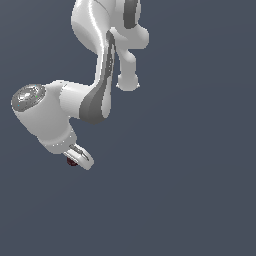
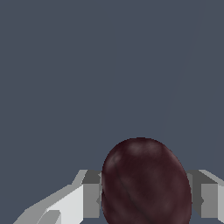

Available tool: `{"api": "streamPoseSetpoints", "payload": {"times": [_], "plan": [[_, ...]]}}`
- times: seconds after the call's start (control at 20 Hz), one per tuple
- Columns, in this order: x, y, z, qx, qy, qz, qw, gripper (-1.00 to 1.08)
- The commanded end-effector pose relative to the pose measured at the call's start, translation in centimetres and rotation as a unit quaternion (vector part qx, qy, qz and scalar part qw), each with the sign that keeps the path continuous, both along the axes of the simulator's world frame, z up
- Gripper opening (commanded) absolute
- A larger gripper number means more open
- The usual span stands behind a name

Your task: Pick up the object and move it to a goal position.

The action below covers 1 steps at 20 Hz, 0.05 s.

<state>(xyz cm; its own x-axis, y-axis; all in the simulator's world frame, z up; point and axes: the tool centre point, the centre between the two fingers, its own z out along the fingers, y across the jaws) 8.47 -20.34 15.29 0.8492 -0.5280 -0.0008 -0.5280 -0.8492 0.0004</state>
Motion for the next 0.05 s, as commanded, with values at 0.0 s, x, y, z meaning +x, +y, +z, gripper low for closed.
{"api": "streamPoseSetpoints", "payload": {"times": [0.0], "plan": [[0.12,-0.06,0.1,0.0,0.0,0.0,1.0,-1.0]]}}
